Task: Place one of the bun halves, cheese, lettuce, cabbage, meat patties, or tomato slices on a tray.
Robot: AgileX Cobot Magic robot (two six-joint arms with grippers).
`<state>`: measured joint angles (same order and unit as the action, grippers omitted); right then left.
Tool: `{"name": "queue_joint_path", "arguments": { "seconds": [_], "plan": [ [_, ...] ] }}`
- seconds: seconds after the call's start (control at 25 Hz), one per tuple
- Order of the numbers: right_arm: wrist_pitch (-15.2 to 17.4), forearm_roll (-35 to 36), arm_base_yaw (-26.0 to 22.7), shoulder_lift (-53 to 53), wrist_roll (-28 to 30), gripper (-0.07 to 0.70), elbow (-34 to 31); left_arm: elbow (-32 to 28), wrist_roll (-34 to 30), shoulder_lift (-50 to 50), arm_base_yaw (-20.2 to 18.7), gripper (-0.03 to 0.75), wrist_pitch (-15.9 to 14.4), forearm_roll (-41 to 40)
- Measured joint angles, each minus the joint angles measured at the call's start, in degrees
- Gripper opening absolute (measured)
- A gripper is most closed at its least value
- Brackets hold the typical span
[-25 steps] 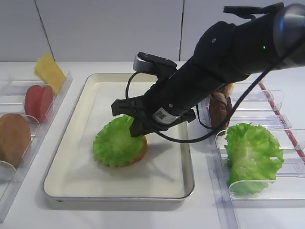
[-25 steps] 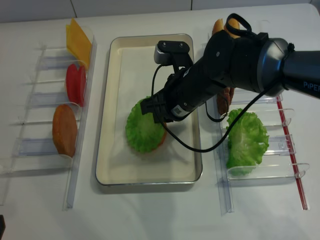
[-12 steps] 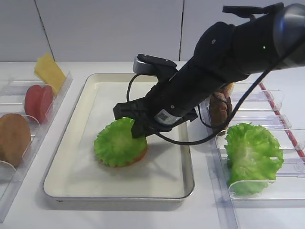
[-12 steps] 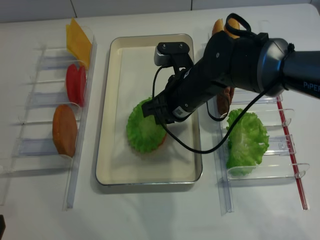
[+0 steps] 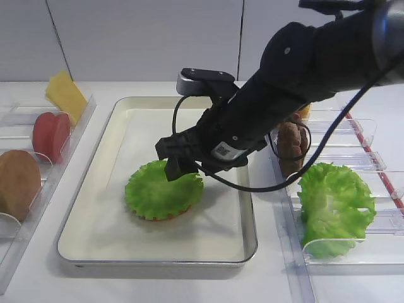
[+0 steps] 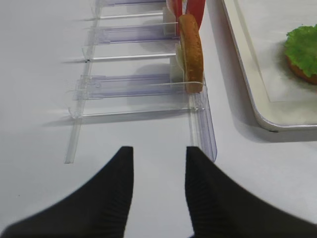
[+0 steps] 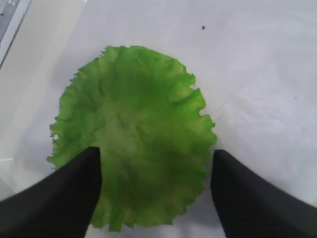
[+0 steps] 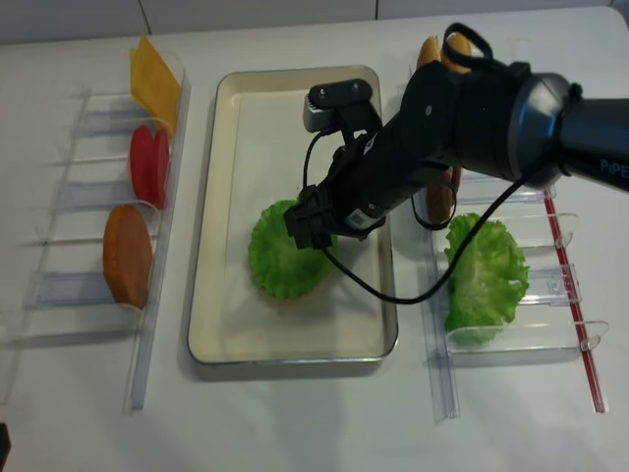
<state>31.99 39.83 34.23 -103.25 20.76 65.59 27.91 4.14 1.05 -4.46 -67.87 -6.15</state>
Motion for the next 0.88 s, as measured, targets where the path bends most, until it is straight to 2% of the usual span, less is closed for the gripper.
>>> {"name": "queue_joint_path", "arguments": {
  "seconds": [0.16, 0.32, 0.44, 0.6, 0.68, 0.88],
  "plan": [
    [1.32, -4.6, 0.0, 3.74, -2.45, 0.484, 0.0, 0.0, 0.0, 0.0, 0.0, 0.258, 0.0, 0.0],
    [5.57, -14.62, 0.0, 8.4, -9.85, 0.485, 0.0, 0.0, 0.0, 0.0, 0.0, 0.258, 0.0, 0.0],
    [11.23, -22.58, 0.0, 12.19, -16.75, 0.485, 0.0, 0.0, 0.0, 0.0, 0.0, 0.258, 0.0, 0.0],
    [21.42, -29.81, 0.0, 17.59, -23.25, 0.485, 0.0, 0.0, 0.0, 0.0, 0.0, 0.258, 0.0, 0.0],
    [26.31, -32.52, 0.0, 20.05, -25.13, 0.485, 0.0, 0.0, 0.0, 0.0, 0.0, 0.258, 0.0, 0.0],
    [35.77, -37.26, 0.0, 26.17, -26.47, 0.485, 0.0, 0.0, 0.0, 0.0, 0.0, 0.258, 0.0, 0.0]
  ]
}}
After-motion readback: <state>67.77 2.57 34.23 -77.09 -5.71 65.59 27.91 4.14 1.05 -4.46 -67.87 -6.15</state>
